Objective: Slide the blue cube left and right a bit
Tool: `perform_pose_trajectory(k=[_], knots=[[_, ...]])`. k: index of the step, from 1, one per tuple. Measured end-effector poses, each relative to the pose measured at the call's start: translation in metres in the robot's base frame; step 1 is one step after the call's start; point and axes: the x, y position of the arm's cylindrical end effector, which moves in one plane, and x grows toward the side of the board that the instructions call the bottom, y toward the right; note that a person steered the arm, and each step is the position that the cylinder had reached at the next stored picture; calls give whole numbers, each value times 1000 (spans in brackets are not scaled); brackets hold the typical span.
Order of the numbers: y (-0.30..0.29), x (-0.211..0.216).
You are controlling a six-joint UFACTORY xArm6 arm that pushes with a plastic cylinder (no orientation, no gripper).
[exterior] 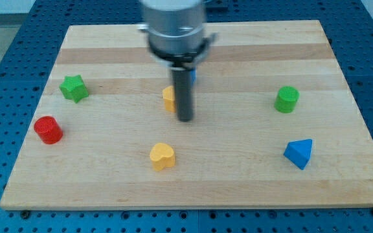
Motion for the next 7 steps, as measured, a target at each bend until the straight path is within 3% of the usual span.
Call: perform_pose_trajectory(k=[1, 2, 4, 5, 6, 7], knots=[[-26, 18], [64, 32], [103, -44], [75, -85], [3, -104], [-26, -93]])
